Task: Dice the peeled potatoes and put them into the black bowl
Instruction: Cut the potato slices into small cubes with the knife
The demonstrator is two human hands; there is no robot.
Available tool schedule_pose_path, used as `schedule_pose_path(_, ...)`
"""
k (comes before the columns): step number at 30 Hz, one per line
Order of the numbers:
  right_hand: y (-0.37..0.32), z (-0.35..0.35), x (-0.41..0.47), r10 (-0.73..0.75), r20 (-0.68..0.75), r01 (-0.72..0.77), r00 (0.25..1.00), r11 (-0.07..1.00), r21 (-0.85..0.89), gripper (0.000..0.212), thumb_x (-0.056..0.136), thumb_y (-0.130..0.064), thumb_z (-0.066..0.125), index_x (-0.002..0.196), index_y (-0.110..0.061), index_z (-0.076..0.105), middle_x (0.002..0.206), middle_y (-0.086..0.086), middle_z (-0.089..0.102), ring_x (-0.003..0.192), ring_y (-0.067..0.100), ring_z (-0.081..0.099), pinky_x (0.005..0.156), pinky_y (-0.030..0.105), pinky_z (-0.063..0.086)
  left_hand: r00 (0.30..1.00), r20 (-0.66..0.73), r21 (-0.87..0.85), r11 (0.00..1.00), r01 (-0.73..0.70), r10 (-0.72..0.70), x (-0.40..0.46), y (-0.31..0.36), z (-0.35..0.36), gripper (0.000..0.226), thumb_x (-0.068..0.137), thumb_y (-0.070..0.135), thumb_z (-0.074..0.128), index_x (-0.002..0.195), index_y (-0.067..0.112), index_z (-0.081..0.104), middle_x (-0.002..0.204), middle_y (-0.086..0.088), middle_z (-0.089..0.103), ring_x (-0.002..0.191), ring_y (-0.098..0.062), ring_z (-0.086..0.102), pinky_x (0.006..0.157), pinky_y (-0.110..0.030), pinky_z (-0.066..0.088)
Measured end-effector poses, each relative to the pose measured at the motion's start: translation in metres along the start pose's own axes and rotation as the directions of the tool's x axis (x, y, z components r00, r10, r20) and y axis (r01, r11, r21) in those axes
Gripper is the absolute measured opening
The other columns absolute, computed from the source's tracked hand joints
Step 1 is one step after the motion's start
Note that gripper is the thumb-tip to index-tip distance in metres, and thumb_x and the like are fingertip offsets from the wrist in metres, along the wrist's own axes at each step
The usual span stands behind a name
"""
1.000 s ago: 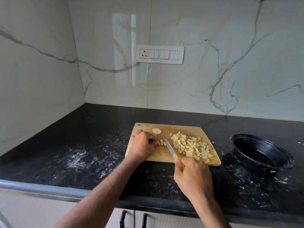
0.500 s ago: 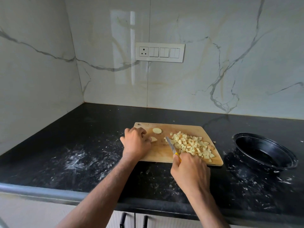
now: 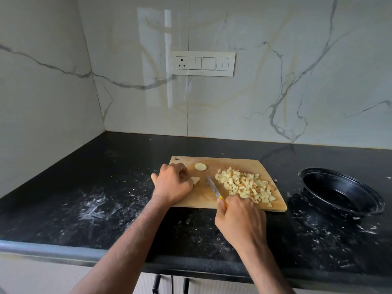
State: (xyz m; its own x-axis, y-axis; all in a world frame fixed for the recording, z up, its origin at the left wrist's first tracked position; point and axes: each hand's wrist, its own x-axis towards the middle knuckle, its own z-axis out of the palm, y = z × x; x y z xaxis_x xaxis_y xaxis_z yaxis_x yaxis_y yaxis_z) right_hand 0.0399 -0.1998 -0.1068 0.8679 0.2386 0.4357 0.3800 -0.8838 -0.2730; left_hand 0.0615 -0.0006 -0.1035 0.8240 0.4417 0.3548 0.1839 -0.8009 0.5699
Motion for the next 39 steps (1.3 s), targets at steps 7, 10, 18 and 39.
schedule_pose_path(7, 0.002, -0.004, 0.010, 0.078, 0.190, -0.091, 0.979, 0.994, 0.059, 0.037, 0.100, -0.047, 0.041, 0.077, -0.020, 0.051, 0.071, -0.007, 0.057, 0.064, 0.013, 0.057, 0.057, 0.030, 0.043, 0.990, 0.100, 0.064, 0.992, -0.110, 0.104, -0.002, 0.004, -0.001, 0.014, 0.084, 0.041, 0.069, 0.097, 0.034, 0.070, 0.098, 0.016, 0.059, 0.110, -0.013, 0.045, 0.089, -0.040, 0.024)
schedule_pose_path(10, 0.010, -0.005, 0.022, 0.117, 0.295, -0.162, 0.948, 0.978, 0.133, 0.040, 0.098, -0.048, 0.046, 0.077, -0.015, 0.055, 0.067, -0.005, 0.056, 0.056, 0.012, 0.052, 0.047, 0.027, 0.031, 0.982, 0.149, 0.054, 0.990, -0.128, 0.118, 0.000, 0.002, 0.001, 0.022, 0.077, 0.054, 0.074, 0.081, 0.038, 0.060, 0.089, 0.020, 0.058, 0.104, -0.010, 0.045, 0.093, -0.042, 0.031)
schedule_pose_path(18, 0.001, 0.001, 0.007, -0.022, 0.050, 0.020, 0.998, 0.998, 0.051, 0.037, 0.102, -0.046, 0.043, 0.072, -0.024, 0.049, 0.060, -0.010, 0.049, 0.051, 0.006, 0.045, 0.044, 0.021, 0.023, 0.985, 0.107, 0.015, 0.990, -0.139, 0.137, -0.001, 0.003, -0.001, 0.019, 0.077, 0.050, 0.077, 0.090, 0.036, 0.075, 0.081, 0.024, 0.060, 0.101, -0.012, 0.056, 0.098, -0.048, 0.037)
schedule_pose_path(39, -0.018, -0.007, -0.002, 0.010, 0.013, -0.010, 1.000, 0.999, 0.033, 0.035, 0.103, -0.043, 0.041, 0.093, -0.021, 0.065, 0.070, -0.007, 0.048, 0.058, 0.011, 0.041, 0.045, 0.017, 0.019, 0.997, -0.015, 0.161, 0.984, -0.076, 0.080, -0.007, 0.015, 0.010, 0.024, 0.076, 0.054, 0.069, 0.078, 0.031, 0.068, 0.084, 0.017, 0.063, 0.094, -0.010, 0.055, 0.091, -0.043, 0.030)
